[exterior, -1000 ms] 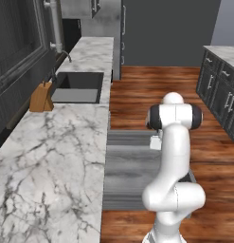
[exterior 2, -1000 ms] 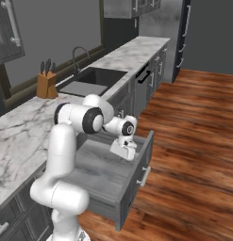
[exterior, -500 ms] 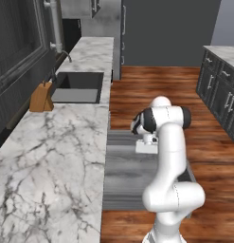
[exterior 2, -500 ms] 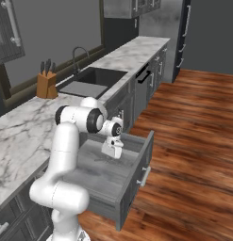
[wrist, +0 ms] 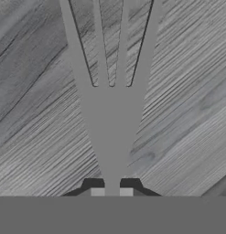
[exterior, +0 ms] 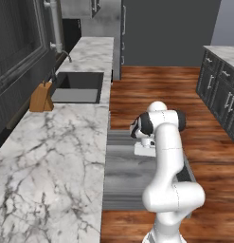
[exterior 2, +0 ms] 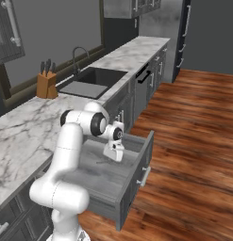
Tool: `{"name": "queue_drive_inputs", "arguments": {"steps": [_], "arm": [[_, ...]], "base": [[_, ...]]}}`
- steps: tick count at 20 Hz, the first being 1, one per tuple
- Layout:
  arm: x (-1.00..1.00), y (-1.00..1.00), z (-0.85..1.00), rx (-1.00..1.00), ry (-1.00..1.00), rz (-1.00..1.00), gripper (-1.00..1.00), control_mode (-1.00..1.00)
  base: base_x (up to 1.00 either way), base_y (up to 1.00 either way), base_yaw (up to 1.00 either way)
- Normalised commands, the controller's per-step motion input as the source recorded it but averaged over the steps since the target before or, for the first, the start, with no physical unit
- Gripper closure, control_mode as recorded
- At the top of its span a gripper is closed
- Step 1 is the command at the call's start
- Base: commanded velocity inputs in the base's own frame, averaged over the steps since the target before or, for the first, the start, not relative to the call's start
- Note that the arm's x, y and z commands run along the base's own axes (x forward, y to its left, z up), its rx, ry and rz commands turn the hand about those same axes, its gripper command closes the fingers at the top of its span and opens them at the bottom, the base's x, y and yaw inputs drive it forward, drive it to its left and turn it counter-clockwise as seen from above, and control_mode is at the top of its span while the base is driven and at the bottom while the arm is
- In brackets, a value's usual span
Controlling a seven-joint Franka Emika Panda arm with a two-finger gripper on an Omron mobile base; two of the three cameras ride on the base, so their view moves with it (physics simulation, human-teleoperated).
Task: Organize the utensils by type. Pick up the wooden spoons from the counter and place them in the open cabinet. Then pick up the metallic utensils from the counter and place them in the open drawer.
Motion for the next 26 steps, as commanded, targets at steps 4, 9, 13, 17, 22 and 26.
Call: {"name": "queue_drive_inputs", "arguments": {"steps": [4, 9, 13, 17, 22, 26], "arm": [[0.0, 0.01, -0.28, 0.0, -0.16, 0.0, -1.0, -1.0], [0.02, 0.0, -0.01, 0.0, -0.09, 0.0, -1.0, -1.0], [-0.01, 0.0, 0.34, 0.07, -0.02, 0.0, -1.0, -1.0], [-0.23, 0.0, 0.67, 0.09, -0.14, 0.0, -1.0, -1.0], [-0.38, 0.0, 0.57, 0.07, -0.26, 0.0, -1.0, -1.0], [-0.51, -0.01, 0.64, 0.04, -0.32, 0.01, -1.0, -1.0]], "base": [[0.0, 0.0, 0.0], [0.0, 0.0, 0.0], [0.0, 0.0, 0.0], [0.0, 0.0, 0.0], [0.0, 0.0, 0.0], [0.0, 0.0, 0.0]]}}
